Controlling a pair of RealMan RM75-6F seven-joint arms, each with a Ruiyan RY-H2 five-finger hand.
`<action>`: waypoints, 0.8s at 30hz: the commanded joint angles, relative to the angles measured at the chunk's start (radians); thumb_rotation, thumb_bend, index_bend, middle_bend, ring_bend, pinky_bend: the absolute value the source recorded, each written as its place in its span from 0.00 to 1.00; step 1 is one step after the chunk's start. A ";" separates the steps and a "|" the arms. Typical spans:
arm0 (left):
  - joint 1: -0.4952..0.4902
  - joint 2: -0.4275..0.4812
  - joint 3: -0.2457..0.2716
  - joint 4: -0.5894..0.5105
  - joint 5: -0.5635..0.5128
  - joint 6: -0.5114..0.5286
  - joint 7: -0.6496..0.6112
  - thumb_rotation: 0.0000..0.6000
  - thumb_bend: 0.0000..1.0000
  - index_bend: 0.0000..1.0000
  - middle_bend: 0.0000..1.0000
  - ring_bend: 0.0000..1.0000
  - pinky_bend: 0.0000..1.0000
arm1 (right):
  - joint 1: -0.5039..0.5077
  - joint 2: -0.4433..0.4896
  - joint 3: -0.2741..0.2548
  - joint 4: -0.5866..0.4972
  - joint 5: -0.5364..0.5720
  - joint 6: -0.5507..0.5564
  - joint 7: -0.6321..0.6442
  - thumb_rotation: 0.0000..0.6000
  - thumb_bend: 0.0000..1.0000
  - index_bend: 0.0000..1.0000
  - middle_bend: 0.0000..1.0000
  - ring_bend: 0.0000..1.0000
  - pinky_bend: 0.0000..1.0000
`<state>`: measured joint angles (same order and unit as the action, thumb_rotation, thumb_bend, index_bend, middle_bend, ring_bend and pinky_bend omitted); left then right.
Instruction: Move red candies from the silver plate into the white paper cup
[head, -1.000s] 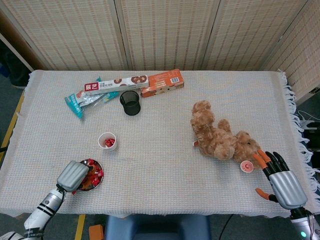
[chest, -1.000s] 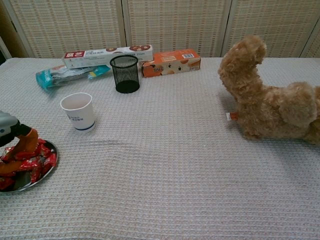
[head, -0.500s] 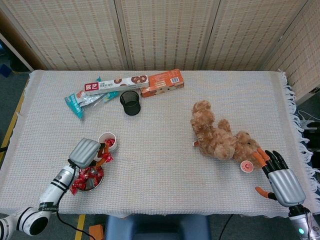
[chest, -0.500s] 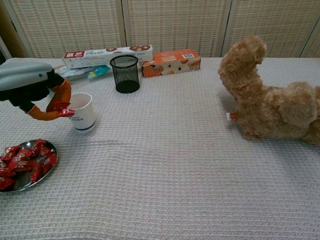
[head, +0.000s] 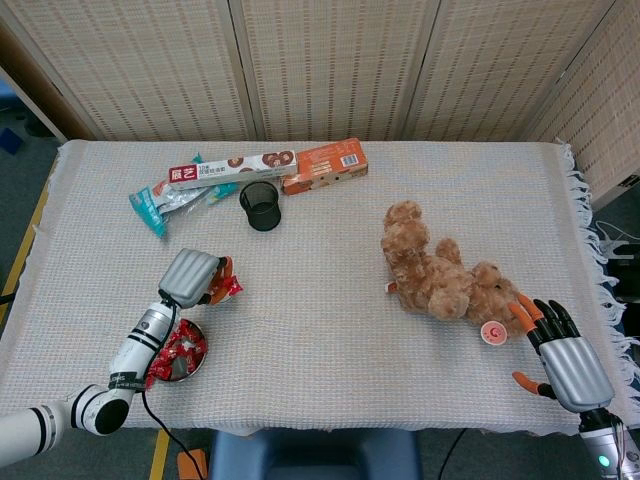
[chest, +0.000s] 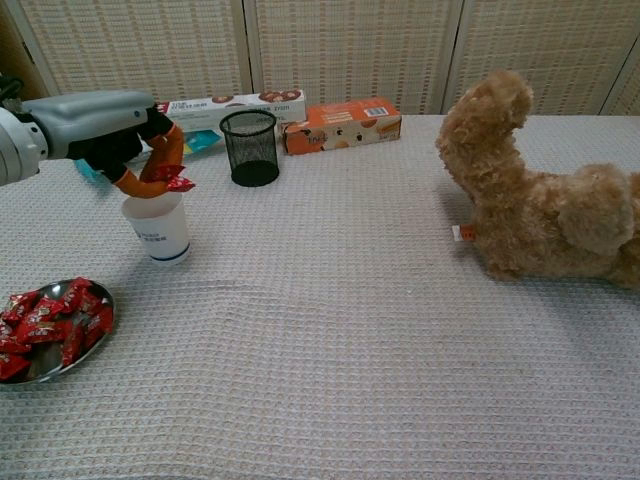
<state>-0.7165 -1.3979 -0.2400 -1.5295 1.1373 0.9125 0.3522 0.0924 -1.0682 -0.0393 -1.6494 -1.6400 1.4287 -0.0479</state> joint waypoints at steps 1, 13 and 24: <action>-0.009 -0.009 0.019 0.052 -0.051 -0.012 0.034 1.00 0.48 0.62 0.65 0.89 1.00 | 0.003 -0.001 0.000 0.001 0.003 -0.007 -0.002 1.00 0.06 0.00 0.00 0.00 0.00; -0.022 0.006 0.060 0.074 -0.052 -0.020 0.046 1.00 0.47 0.49 0.53 0.89 1.00 | 0.004 -0.005 0.001 -0.004 0.005 -0.008 -0.011 1.00 0.06 0.00 0.00 0.00 0.00; -0.026 0.003 0.069 0.079 -0.031 0.009 0.032 1.00 0.46 0.15 0.24 0.88 1.00 | 0.002 -0.003 -0.001 -0.004 0.002 -0.003 -0.007 1.00 0.06 0.00 0.00 0.00 0.00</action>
<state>-0.7429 -1.3969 -0.1728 -1.4482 1.1050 0.9207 0.3860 0.0942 -1.0710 -0.0400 -1.6532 -1.6378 1.4258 -0.0551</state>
